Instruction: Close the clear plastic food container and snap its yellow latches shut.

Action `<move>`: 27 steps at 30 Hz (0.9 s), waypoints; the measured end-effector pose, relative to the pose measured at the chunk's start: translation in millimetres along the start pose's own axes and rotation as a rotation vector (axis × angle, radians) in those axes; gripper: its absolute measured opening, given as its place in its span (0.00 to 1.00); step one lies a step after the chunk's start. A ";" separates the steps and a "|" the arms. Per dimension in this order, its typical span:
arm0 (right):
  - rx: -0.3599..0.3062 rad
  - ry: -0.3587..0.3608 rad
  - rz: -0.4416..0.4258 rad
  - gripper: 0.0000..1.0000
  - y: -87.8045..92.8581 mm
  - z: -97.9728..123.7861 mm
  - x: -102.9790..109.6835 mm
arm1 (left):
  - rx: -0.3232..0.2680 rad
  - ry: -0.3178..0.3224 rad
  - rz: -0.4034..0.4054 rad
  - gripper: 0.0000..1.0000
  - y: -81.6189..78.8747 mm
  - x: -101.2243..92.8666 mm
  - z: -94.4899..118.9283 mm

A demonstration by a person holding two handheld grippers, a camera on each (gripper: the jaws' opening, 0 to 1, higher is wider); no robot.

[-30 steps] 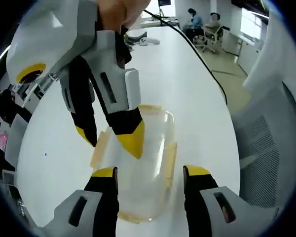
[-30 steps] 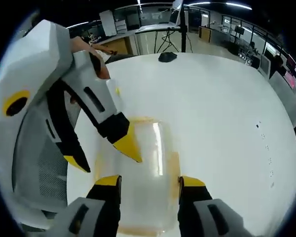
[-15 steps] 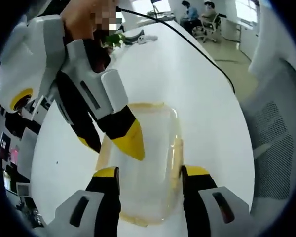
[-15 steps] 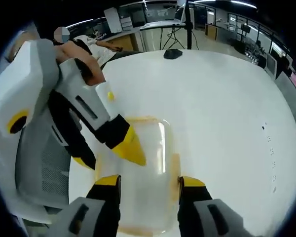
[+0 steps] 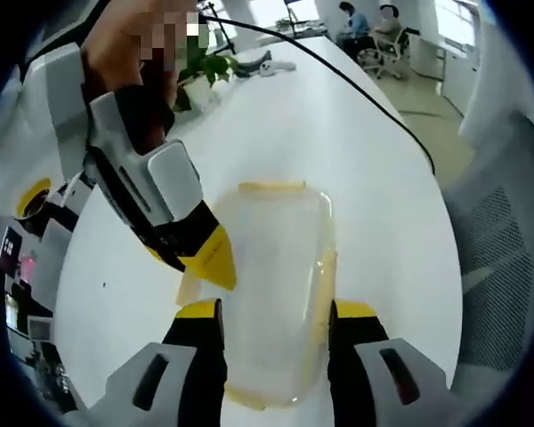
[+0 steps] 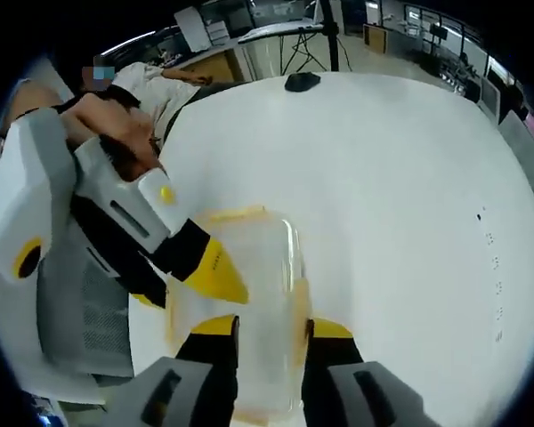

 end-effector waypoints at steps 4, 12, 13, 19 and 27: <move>0.013 -0.024 0.022 0.24 -1.6 2.6 -1.8 | -0.007 0.007 -0.009 0.41 -1.5 0.1 0.2; -0.010 -0.012 0.000 0.24 1.2 0.3 3.0 | -0.014 -0.002 -0.012 0.42 -3.1 -1.3 1.0; -0.011 -0.011 0.001 0.25 1.6 -0.9 1.9 | -0.013 -0.001 -0.014 0.42 -3.6 -1.3 0.6; -0.042 -0.019 0.010 0.26 4.8 -0.4 2.1 | -0.010 -0.006 -0.021 0.42 -5.4 -3.6 2.2; -0.026 -0.004 0.050 0.26 0.8 -0.3 4.3 | -0.013 -0.007 -0.030 0.44 -6.0 -3.7 3.9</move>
Point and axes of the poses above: the point that each gripper's makers call its tool centre point, and the gripper's own axes: z roughly backward along the fingers, x roughly to its left, y roughly out of its underside, the point moved 9 cm from there along z, roughly backward along the fingers, and after that the axes turned 3 degrees about z, right-handed, at the moved point
